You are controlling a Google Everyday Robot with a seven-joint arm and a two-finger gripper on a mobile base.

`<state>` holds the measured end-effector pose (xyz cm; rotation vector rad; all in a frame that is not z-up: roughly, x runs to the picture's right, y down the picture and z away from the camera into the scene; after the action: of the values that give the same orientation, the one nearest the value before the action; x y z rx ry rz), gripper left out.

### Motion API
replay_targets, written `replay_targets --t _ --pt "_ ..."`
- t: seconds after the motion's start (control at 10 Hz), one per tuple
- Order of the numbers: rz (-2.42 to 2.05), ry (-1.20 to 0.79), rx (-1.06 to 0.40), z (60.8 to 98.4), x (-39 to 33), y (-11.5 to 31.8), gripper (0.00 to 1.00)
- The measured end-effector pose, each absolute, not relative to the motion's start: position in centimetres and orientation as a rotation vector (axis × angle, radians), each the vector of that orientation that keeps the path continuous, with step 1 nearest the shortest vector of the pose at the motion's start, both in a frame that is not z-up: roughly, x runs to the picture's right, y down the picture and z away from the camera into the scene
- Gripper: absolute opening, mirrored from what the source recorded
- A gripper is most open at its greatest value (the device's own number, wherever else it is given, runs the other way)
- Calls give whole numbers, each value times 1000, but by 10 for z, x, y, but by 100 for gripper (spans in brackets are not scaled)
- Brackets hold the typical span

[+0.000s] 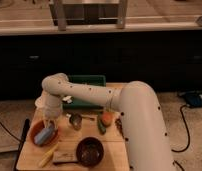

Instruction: Place sponge in red bowl

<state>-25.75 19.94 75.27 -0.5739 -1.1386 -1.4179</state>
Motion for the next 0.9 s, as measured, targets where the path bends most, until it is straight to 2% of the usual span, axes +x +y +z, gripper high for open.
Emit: replay_targets --t 0.9 --pt "-1426 -1152 -576 754 -257 198 80"
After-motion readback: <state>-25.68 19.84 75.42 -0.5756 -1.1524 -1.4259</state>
